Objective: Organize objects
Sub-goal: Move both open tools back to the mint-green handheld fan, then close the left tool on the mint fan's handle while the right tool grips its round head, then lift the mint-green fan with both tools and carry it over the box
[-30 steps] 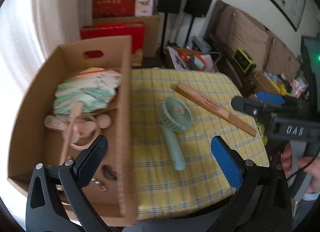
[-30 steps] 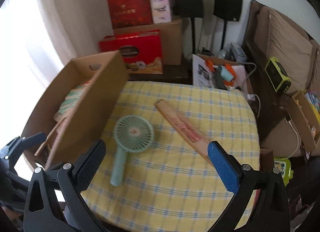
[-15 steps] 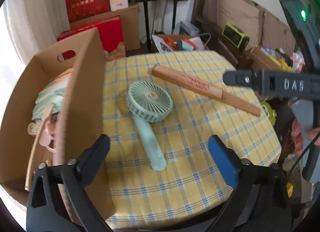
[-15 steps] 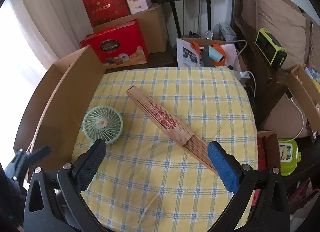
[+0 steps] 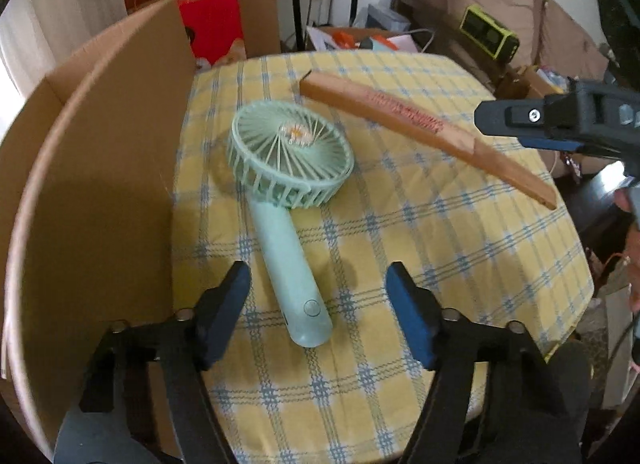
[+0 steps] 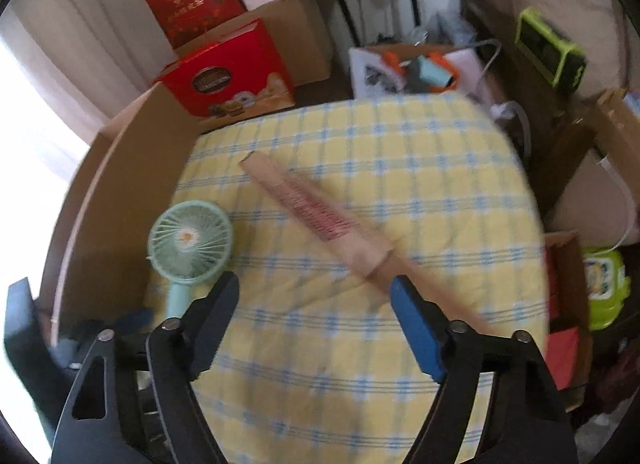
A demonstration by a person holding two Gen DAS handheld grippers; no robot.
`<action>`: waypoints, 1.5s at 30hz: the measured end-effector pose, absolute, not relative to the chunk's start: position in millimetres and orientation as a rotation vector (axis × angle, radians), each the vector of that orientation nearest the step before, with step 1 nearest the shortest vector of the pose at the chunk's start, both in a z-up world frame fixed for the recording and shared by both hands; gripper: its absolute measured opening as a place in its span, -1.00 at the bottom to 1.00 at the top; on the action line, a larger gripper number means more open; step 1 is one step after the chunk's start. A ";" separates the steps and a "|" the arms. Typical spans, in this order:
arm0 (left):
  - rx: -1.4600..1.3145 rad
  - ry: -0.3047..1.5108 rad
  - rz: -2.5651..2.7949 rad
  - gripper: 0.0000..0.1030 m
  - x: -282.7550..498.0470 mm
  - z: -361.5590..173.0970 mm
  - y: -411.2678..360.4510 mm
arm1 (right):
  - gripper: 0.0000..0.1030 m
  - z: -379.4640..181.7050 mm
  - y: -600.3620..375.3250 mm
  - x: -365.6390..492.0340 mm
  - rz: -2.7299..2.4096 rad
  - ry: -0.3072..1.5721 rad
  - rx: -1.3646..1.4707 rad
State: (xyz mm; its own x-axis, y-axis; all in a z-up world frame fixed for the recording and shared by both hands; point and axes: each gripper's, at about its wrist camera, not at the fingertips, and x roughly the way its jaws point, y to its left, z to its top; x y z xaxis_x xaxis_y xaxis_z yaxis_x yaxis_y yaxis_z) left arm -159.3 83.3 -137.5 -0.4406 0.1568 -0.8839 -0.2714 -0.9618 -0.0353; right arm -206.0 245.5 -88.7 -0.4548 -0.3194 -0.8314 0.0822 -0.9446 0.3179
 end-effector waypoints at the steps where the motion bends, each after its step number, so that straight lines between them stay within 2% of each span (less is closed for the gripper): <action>1: -1.507 0.145 2.459 0.18 -160.5 -141.2 81.6 | 0.50 -92.0 236.0 -208.3 -2.432 -0.353 1.492; 5: -1.547 0.036 2.427 0.05 -165.7 -152.4 71.7 | 0.50 -96.7 218.2 -213.2 -2.392 -0.356 1.492; 7: -1.536 -0.019 2.430 -0.12 -167.1 -151.5 66.1 | 0.50 -99.4 206.1 -217.9 -2.379 -0.358 1.484; 12: -1.531 -0.126 2.418 -0.30 -170.0 -152.3 53.1 | 0.62 -108.3 179.7 -236.1 -2.301 -0.437 1.468; 18: -1.520 -0.136 2.424 -0.33 -169.1 -152.4 55.7 | 0.73 -112.5 158.5 -249.8 -2.264 -0.432 1.467; 20: -1.514 -0.151 2.422 -0.42 -168.6 -152.8 54.9 | 0.74 -114.7 148.4 -253.8 -2.263 -0.398 1.469; 26: -1.511 -0.170 2.421 -0.43 -166.9 -154.5 53.8 | 0.85 -121.3 121.7 -262.6 -2.263 -0.307 1.468; 30: -1.511 -0.176 2.423 -0.43 -165.9 -155.4 53.2 | 0.84 -129.7 119.4 -268.1 -2.295 -0.251 1.509; 33: -1.509 -0.177 2.424 -0.43 -165.2 -155.9 52.9 | 0.66 -135.9 121.5 -270.0 -2.264 -0.275 1.527; 45: -1.483 -0.185 2.425 -0.49 -162.3 -152.9 50.7 | 0.65 -129.4 137.5 -265.1 -2.257 -0.405 1.496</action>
